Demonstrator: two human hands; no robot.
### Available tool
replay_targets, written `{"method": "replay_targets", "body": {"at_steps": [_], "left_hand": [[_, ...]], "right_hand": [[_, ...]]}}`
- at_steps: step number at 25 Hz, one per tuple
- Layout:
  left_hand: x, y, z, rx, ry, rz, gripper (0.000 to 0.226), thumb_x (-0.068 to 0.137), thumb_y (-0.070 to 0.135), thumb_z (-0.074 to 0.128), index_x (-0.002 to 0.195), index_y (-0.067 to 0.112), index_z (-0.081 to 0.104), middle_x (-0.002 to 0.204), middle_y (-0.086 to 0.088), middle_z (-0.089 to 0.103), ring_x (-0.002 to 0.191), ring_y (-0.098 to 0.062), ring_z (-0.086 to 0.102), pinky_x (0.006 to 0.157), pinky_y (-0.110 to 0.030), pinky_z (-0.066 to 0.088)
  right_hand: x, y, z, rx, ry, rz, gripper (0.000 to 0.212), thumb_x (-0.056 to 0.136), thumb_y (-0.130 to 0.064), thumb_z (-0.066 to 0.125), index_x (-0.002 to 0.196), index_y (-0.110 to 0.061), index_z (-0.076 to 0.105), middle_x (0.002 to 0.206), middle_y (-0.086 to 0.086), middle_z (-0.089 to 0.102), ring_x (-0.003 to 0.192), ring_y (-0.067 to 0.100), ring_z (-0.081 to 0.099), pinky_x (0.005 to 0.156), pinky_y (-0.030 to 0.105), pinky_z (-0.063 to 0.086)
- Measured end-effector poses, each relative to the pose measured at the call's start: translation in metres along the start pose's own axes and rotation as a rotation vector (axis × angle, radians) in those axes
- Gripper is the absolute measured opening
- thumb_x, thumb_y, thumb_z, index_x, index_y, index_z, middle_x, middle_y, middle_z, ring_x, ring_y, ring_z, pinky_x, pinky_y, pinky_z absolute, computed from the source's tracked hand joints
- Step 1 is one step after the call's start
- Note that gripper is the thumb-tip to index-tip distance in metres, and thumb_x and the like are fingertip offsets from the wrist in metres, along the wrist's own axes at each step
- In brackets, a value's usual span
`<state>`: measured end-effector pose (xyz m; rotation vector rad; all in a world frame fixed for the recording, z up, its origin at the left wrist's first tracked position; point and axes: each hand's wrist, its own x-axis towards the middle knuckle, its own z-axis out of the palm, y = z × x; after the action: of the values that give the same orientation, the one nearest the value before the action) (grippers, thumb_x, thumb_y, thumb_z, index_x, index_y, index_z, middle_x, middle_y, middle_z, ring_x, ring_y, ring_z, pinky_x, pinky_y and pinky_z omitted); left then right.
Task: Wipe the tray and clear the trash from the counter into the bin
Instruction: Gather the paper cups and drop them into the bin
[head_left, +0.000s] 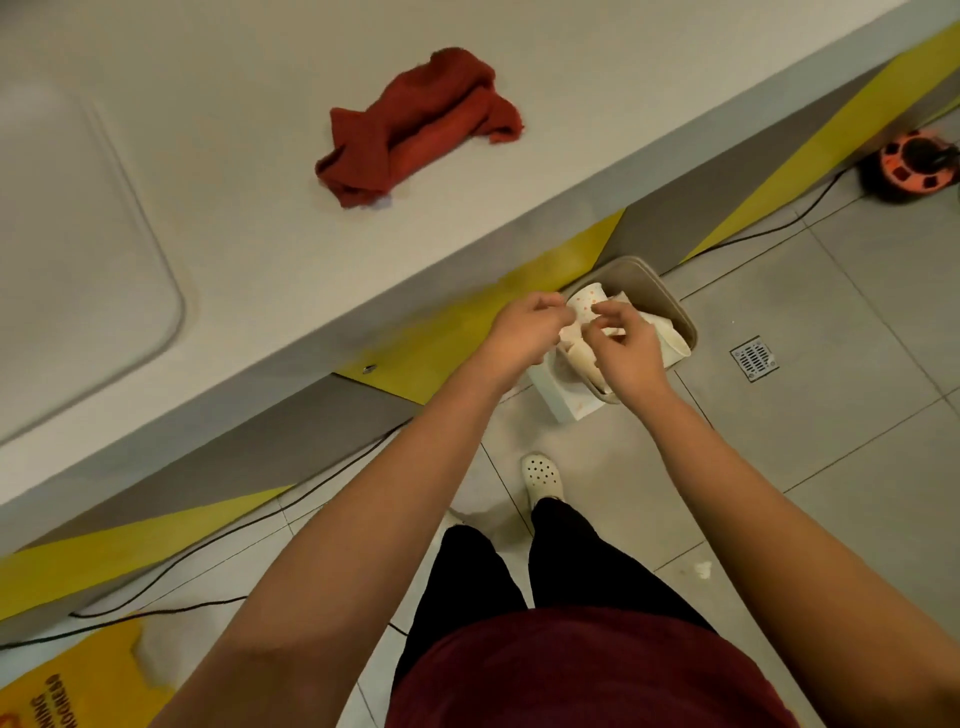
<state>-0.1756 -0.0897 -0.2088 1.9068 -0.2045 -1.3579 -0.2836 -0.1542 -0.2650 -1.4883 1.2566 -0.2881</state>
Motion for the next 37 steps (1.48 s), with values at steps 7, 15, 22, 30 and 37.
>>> {"method": "replay_targets", "body": {"at_steps": [7,15,22,30,37], "left_hand": [[-0.090,0.066,-0.071,-0.044,-0.005,0.330,0.027,0.091,0.022,0.056,0.117,0.023,0.057,0.104,0.004,0.060,0.089,-0.013,0.060,0.070,-0.027,0.044],[-0.162,0.065,-0.198,-0.141,0.186,0.446,0.022,0.091,0.022,0.055,0.113,0.025,0.057,0.098,0.007,0.063,0.085,-0.011,0.061,0.076,-0.029,0.046],[-0.211,0.017,-0.318,-0.399,0.462,0.406,0.023,0.090,0.019,0.055,0.112,0.024,0.056,0.095,0.009,0.059,0.081,-0.011,0.060,0.069,-0.026,0.046],[-0.221,-0.011,-0.407,-0.506,0.646,0.382,0.027,0.090,0.019,0.055,0.116,0.024,0.056,0.096,0.009,0.059,0.082,-0.010,0.060,0.067,-0.026,0.046],[-0.173,0.002,-0.492,-0.478,0.854,0.310,0.030,0.090,0.036,0.055,0.119,0.026,0.054,0.110,0.006,0.057,0.093,-0.012,0.058,0.069,-0.027,0.042]], "right_hand": [[-0.049,-0.130,0.001,0.251,0.016,-0.474,0.020,0.081,-0.015,0.054,0.092,-0.031,0.056,0.080,-0.008,0.054,0.065,0.014,0.051,0.060,0.036,0.043],[-0.094,-0.225,0.094,0.246,-0.216,-0.636,0.017,0.078,-0.017,0.054,0.095,-0.021,0.056,0.078,-0.004,0.056,0.063,0.009,0.056,0.057,0.022,0.045],[-0.140,-0.266,0.203,0.134,-0.458,-0.622,0.013,0.089,-0.009,0.056,0.097,-0.019,0.057,0.081,-0.008,0.054,0.066,0.017,0.054,0.063,0.028,0.045],[-0.146,-0.309,0.284,-0.032,-0.612,-0.665,0.012,0.088,-0.016,0.057,0.098,-0.022,0.059,0.089,-0.006,0.057,0.075,0.017,0.055,0.071,0.028,0.046],[-0.101,-0.360,0.370,-0.185,-0.685,-0.685,0.017,0.088,-0.017,0.058,0.105,-0.013,0.062,0.091,-0.003,0.056,0.064,0.008,0.048,0.052,0.002,0.037]]}}
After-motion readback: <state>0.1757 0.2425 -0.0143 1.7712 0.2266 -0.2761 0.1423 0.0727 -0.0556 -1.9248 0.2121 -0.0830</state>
